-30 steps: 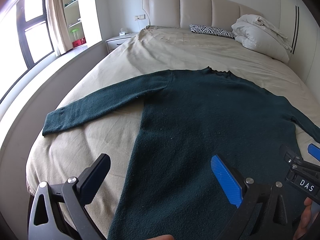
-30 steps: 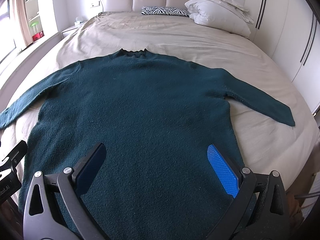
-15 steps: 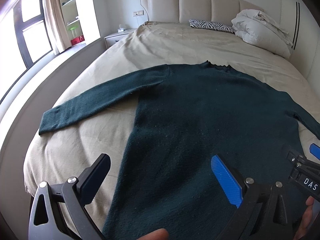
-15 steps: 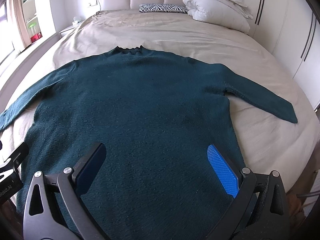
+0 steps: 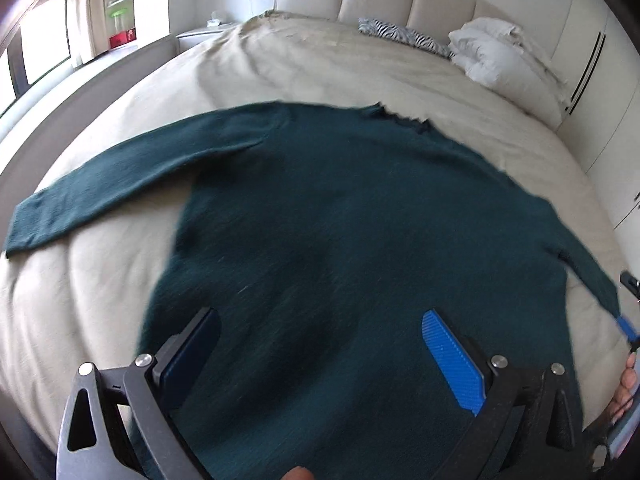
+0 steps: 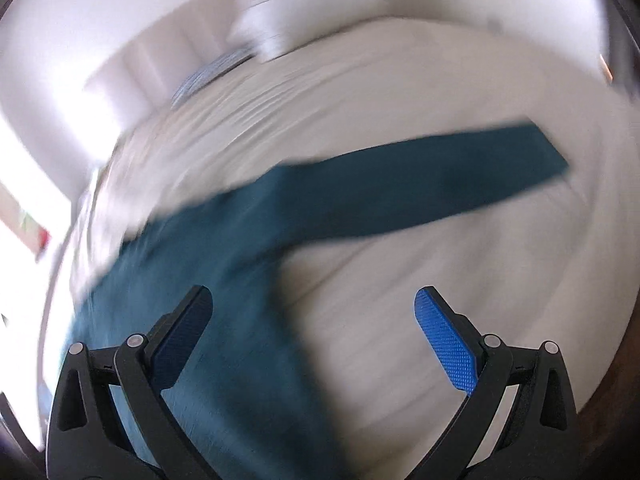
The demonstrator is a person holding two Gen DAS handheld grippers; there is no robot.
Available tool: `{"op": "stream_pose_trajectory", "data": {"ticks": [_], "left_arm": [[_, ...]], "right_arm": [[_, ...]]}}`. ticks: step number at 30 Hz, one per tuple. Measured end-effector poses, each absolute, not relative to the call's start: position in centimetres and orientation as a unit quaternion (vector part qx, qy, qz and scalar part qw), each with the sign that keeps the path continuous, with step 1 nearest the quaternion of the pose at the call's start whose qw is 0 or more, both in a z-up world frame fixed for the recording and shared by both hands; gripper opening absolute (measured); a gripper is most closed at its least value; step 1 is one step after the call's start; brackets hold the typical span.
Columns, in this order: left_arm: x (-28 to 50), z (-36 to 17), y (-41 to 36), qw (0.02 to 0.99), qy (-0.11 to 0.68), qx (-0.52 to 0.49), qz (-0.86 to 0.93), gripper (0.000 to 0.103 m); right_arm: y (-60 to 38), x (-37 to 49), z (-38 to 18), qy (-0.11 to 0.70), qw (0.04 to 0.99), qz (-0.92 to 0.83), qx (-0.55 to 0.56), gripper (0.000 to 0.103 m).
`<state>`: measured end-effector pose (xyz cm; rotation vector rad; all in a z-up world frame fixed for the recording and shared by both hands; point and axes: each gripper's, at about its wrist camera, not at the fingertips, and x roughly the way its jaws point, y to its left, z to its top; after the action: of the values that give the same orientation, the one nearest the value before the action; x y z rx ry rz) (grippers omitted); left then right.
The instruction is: Fold small clothes
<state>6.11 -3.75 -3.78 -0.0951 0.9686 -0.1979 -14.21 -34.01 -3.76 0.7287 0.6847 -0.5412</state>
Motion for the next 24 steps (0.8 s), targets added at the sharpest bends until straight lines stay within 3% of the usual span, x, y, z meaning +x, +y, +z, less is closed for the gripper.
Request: {"op": "stream_pose_trajectory", "data": {"ticks": [2,4,11,14,16,18,19,21,24], "left_arm": [[6.7,-3.5,-4.6,0.885,0.445,-0.061,-0.121,0.103],[7.1,-3.0,-5.8,0.886,0.442,-0.053,-0.128,0.103],[10.2,-2.8,-8.4,0.86,0.483,-0.088,-0.142,0.103],[11.3,-3.1,-9.2,0.851,0.48,-0.114,-0.18,0.103],[12.2,-3.5,-9.7,0.842,0.484,-0.134,-0.196,0.101],[13.0,-4.0,-10.1,0.833,0.489,-0.152,-0.21,0.095],[13.4,-4.3,-10.2,0.828,0.494,-0.159,-0.212,0.084],[14.3,-4.9,-10.3,0.819,0.504,-0.166,-0.22,0.075],[15.5,-5.9,-10.1,0.801,0.513,-0.198,-0.236,0.068]], "right_arm": [[-39.8,-16.9,-5.6,0.287,0.808,-0.282,0.43,0.096],[-43.7,-18.5,-7.5,0.271,0.778,-0.29,0.487,0.072],[-53.3,-21.1,-13.4,0.188,0.703,-0.274,0.629,0.057],[-55.9,-21.0,-14.8,0.153,0.696,-0.267,0.649,0.042],[-57.8,-20.8,-15.6,0.147,0.691,-0.27,0.654,0.022],[-59.6,-20.5,-15.9,0.163,0.693,-0.285,0.641,0.009],[-59.9,-19.8,-15.4,0.181,0.704,-0.293,0.621,0.008],[-59.5,-17.9,-13.2,0.2,0.729,-0.294,0.584,0.008],[-56.2,-13.8,-8.4,0.232,0.789,-0.266,0.503,0.007]]}}
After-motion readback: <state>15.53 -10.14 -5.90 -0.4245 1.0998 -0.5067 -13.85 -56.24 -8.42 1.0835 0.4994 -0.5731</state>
